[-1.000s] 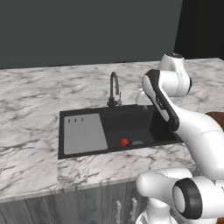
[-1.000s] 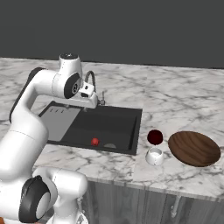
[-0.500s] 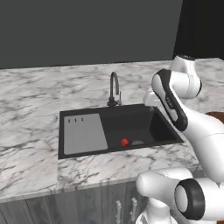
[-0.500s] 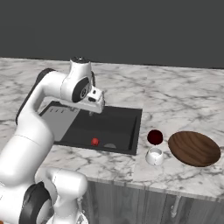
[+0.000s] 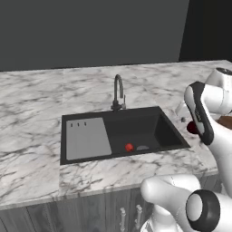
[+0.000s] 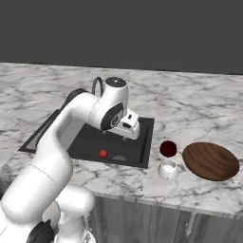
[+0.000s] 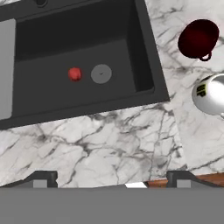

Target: Clear the mugs and bowl far away from the sink.

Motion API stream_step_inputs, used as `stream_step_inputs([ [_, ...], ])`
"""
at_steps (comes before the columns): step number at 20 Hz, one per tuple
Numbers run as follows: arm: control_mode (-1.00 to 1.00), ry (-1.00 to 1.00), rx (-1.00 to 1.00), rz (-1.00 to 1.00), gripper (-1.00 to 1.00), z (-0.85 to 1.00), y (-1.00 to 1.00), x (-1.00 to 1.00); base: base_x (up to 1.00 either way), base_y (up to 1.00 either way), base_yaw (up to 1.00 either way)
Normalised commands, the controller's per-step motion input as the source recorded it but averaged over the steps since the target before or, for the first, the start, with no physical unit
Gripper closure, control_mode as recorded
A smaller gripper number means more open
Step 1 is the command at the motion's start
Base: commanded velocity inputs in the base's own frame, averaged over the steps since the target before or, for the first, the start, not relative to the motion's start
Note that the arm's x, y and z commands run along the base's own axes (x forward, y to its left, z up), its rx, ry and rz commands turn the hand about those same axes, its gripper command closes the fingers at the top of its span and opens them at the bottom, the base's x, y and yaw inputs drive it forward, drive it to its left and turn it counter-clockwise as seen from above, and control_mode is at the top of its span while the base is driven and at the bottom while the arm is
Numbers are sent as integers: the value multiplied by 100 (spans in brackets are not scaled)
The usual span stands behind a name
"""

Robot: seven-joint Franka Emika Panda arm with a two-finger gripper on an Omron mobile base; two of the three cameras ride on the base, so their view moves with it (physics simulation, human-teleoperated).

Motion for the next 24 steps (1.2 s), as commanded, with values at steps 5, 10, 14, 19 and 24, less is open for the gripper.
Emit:
stream_step_inputs([
  [5, -100, 3, -13, -5, -100, -65, -85, -28, 0, 0, 0],
  [10, -100, 12, -8, -6, -100, -65, -75, -5, 0, 0, 0],
  [14, -100, 11, -1, 0, -100, -51, -82, 30, 0, 0, 0],
  [19, -100, 9, 0, 0, -100, -46, -64, 39, 0, 0, 0],
  [24, -100, 0, 0, 2, -100, -45, -58, 39, 0, 0, 0],
])
